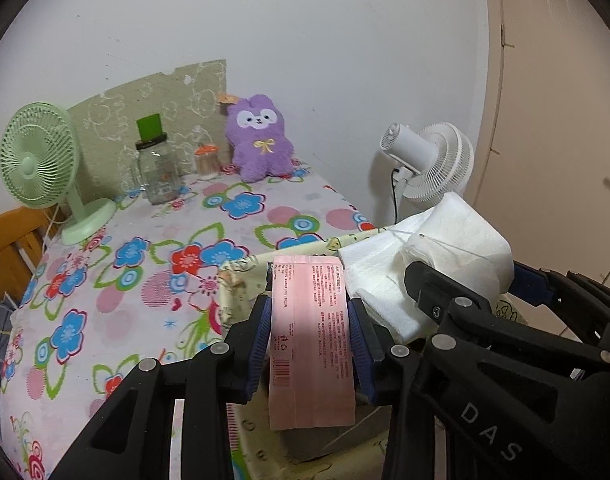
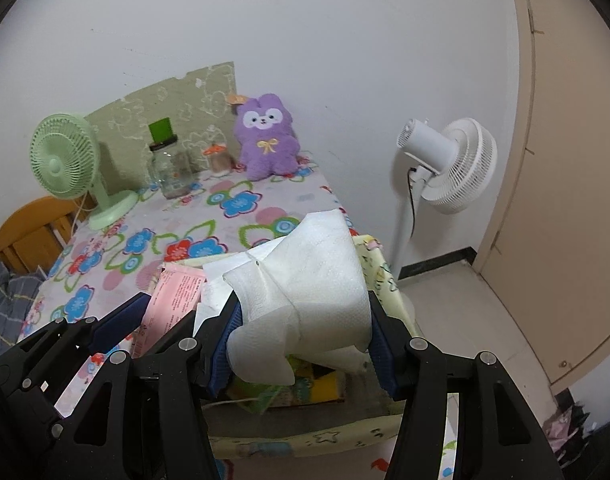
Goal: Organize soft objects
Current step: 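Carry the pink strip with the left tool while the right tool carries the white cloth to the box, then open the left tool releasing the pink strip into the box while the right tool releases the white cloth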
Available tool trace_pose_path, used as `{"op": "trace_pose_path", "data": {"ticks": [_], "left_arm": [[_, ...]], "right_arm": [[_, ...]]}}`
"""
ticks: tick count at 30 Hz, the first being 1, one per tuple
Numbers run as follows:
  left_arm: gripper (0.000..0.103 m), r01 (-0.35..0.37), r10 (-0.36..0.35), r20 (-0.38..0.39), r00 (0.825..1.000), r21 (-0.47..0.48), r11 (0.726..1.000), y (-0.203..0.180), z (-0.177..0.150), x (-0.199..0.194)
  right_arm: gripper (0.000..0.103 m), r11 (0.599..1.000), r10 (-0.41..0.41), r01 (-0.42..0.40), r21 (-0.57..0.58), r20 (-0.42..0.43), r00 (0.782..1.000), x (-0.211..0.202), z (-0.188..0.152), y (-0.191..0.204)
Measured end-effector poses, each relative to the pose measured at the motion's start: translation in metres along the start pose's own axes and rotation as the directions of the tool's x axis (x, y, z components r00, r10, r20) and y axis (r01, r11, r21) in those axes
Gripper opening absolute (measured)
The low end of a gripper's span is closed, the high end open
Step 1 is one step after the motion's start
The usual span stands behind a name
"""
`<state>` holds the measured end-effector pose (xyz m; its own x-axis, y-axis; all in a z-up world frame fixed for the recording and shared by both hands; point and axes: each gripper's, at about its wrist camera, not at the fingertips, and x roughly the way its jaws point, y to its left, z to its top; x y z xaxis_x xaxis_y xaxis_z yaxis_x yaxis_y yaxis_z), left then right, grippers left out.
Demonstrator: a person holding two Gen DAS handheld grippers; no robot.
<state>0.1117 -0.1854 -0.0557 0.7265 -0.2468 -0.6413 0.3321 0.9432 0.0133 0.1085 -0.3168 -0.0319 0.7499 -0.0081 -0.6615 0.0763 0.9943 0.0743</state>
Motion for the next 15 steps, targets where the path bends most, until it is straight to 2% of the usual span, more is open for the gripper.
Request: {"op": "trace_pose_path", "data": {"ticks": [4, 6, 8, 10, 13, 15], "left_arm": [[0.04, 0.0, 0.0, -0.018, 1.0, -0.001, 1.0, -0.004, -0.001, 0.009], [0.045, -0.019, 0.02, -0.021, 1.0, 0.007, 1.0, -0.006, -0.001, 0.012], [0.059, -0.047, 0.047, -0.022, 0.999, 0.008, 0.999, -0.004, -0.001, 0.013], [0.066, -0.058, 0.058, -0.024, 0.998, 0.003, 0.998, -0.001, -0.001, 0.012], [0.068, -0.059, 0.059, -0.027, 0.998, 0.007, 0.998, 0.003, -0.002, 0.01], [0.073, -0.085, 0.085, -0.024, 0.996, 0.023, 0.996, 0.003, -0.003, 0.006]], "right_arm": [[0.06, 1.0, -0.008, 0.008, 0.013, -0.02, 1.0, 0.008, -0.003, -0.008], [0.06, 1.0, -0.009, 0.009, 0.021, -0.027, 1.0, 0.011, -0.003, -0.01], [0.06, 1.0, -0.009, 0.01, 0.027, -0.031, 0.999, 0.014, -0.004, -0.011], [0.06, 0.999, 0.009, -0.008, 0.041, -0.036, 0.999, 0.016, -0.004, -0.012], [0.06, 0.999, 0.024, -0.022, 0.043, -0.039, 0.999, 0.019, -0.004, -0.01], [0.061, 0.999, 0.034, -0.032, 0.041, -0.044, 0.998, 0.021, -0.004, -0.007]]}}
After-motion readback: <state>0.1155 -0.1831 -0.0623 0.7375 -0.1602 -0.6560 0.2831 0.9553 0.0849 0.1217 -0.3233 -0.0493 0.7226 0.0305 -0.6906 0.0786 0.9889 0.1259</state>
